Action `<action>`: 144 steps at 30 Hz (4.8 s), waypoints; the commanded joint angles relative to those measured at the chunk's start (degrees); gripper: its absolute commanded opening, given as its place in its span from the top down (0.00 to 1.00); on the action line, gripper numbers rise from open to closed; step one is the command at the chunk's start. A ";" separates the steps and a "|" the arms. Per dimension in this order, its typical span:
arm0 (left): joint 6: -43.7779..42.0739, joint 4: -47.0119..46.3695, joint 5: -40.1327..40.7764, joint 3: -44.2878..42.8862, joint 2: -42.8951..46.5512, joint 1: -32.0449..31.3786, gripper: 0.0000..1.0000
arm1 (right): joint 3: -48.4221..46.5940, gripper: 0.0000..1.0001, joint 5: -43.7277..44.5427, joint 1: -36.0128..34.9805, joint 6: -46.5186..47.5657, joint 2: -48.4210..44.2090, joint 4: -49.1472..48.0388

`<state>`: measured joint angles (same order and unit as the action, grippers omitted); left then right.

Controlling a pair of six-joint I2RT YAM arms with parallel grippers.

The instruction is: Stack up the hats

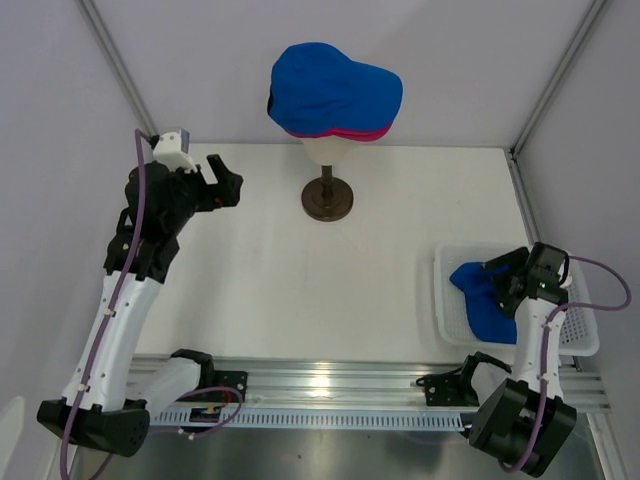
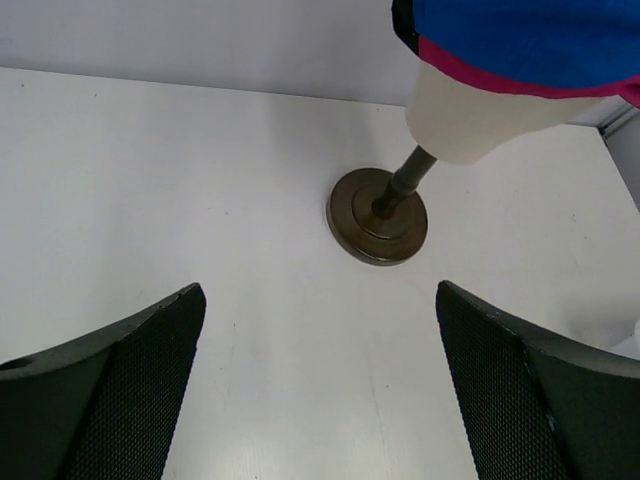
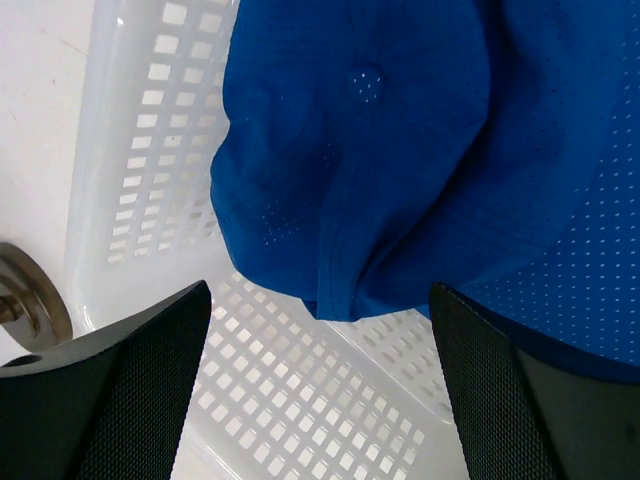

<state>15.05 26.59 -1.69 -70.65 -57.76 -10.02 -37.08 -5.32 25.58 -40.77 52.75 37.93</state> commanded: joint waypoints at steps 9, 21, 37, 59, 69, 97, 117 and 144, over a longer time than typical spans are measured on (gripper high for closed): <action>-0.11 -2.16 -6.13 5.17 3.79 -0.44 0.00 | 0.96 0.18 9.89 -2.64 0.26 5.69 -4.53; 0.60 -3.73 -8.15 6.67 3.79 -0.44 0.00 | -1.41 0.95 12.18 -4.66 3.33 11.33 -5.86; -1.86 1.52 -1.57 -1.67 -2.52 -15.16 0.04 | -27.68 1.00 -3.95 -10.90 16.86 -6.26 2.33; 33.45 -30.89 -1.65 5.05 -19.05 -31.46 0.09 | -30.95 1.00 -33.08 -22.51 31.37 5.08 -8.84; 45.95 -38.37 -10.35 6.32 -28.72 -33.21 0.18 | -23.83 1.00 -35.81 -23.56 29.26 0.33 -11.31; 47.97 -39.51 -11.58 1.75 -43.40 -37.44 0.57 | -22.42 1.00 -37.22 -24.00 26.10 0.42 -14.82; 14.05 -29.05 -8.24 0.08 -48.33 -37.61 0.99 | -8.36 0.62 -16.23 -25.41 20.56 -6.78 0.38; 9.47 -28.96 -10.52 -0.28 -49.38 -37.09 0.99 | -20.47 0.01 -19.99 -3.25 10.35 16.31 -26.43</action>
<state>25.41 -0.91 -12.16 -70.19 -108.38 -47.22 -49.65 -21.78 23.99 -34.48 63.09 19.59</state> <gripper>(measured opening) 0.024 0.993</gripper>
